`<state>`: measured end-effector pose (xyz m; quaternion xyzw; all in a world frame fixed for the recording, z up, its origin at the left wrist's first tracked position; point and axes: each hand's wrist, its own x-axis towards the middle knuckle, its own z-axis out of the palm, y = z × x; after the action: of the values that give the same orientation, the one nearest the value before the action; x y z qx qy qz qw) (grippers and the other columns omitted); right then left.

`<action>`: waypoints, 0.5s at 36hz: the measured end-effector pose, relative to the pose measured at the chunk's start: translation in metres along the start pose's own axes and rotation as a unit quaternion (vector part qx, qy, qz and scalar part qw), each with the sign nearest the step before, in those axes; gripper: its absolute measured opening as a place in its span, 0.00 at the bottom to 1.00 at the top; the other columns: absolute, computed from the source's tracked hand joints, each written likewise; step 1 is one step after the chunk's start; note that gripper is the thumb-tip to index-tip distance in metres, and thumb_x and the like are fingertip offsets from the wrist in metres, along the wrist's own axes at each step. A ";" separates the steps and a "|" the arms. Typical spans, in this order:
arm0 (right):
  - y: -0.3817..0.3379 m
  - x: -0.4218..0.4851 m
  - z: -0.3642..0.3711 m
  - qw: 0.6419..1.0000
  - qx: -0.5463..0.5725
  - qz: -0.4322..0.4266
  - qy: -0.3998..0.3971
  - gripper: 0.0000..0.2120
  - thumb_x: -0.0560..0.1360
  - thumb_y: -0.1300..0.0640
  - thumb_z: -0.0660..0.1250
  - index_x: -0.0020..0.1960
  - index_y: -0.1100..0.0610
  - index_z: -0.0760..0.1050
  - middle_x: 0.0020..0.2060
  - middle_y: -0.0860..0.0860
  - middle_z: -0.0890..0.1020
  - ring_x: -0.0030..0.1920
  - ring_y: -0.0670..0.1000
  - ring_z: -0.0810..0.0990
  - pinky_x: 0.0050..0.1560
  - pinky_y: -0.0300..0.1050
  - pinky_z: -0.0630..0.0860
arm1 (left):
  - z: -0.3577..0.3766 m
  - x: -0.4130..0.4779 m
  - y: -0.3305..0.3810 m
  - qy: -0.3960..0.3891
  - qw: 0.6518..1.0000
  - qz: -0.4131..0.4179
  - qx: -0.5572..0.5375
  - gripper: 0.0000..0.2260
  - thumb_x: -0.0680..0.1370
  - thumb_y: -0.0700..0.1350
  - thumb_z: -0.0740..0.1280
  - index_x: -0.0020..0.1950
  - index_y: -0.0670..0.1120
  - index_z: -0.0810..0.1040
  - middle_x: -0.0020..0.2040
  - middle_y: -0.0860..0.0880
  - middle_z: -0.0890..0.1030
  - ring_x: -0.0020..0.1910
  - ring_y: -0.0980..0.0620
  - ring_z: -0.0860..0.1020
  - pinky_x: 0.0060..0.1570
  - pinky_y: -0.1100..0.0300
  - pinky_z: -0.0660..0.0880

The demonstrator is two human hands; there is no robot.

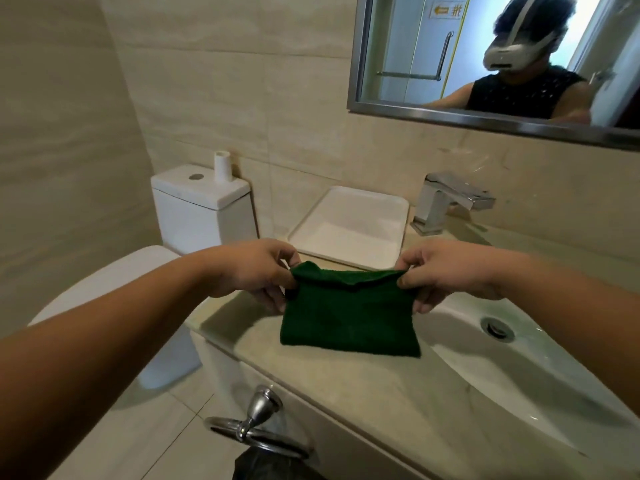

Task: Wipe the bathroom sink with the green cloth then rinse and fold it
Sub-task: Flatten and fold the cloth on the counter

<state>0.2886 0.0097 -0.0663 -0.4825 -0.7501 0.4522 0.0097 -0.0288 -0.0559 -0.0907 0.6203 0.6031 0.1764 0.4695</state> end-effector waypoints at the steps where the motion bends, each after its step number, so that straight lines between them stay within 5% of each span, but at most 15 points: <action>1: 0.002 0.004 0.001 1.000 -0.003 0.001 0.007 0.06 0.82 0.63 0.65 0.57 0.64 0.79 0.48 0.65 0.86 0.41 0.55 0.86 0.54 0.57 0.84 | 0.000 0.005 0.000 0.014 1.000 0.003 0.020 0.07 0.82 0.35 0.68 0.60 0.38 0.77 0.52 0.37 0.87 0.47 0.40 0.87 0.49 0.52 0.85; 10: 0.011 0.019 0.003 0.991 -0.010 -0.001 0.137 0.04 0.82 0.63 0.65 0.53 0.60 0.79 0.45 0.61 0.86 0.36 0.55 0.86 0.46 0.57 0.86 | 0.007 0.029 0.008 0.089 0.994 -0.006 0.056 0.03 0.82 0.41 0.69 0.55 0.44 0.79 0.52 0.42 0.83 0.46 0.47 0.81 0.45 0.57 0.78; 13: 0.017 0.022 0.008 0.976 -0.068 0.002 0.207 0.02 0.80 0.59 0.68 0.52 0.55 0.77 0.46 0.56 0.84 0.36 0.55 0.87 0.42 0.56 0.86 | 0.015 0.032 0.009 0.169 0.978 -0.034 0.117 0.10 0.83 0.50 0.70 0.60 0.47 0.76 0.54 0.45 0.82 0.45 0.50 0.83 0.40 0.58 0.79; 16: 0.016 0.017 0.011 0.928 -0.253 -0.068 0.265 0.05 0.77 0.53 0.69 0.51 0.50 0.74 0.44 0.49 0.80 0.42 0.53 0.81 0.42 0.51 0.79 | 0.024 0.025 0.007 0.267 0.920 0.058 0.283 0.19 0.79 0.58 0.73 0.64 0.53 0.71 0.59 0.53 0.73 0.45 0.55 0.76 0.38 0.65 0.70; 18: 0.010 0.006 0.015 0.938 -0.269 -0.119 0.184 0.08 0.77 0.46 0.71 0.52 0.45 0.74 0.42 0.46 0.80 0.43 0.50 0.80 0.43 0.49 0.78 | 0.026 0.013 0.007 0.218 0.916 0.156 0.300 0.16 0.78 0.59 0.74 0.59 0.56 0.73 0.55 0.58 0.74 0.47 0.57 0.76 0.40 0.66 0.70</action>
<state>0.2860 0.0050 -0.0844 -0.4493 -0.8807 0.1322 0.0710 -0.0017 -0.0521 -0.1029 0.7644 0.6105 0.1890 0.0849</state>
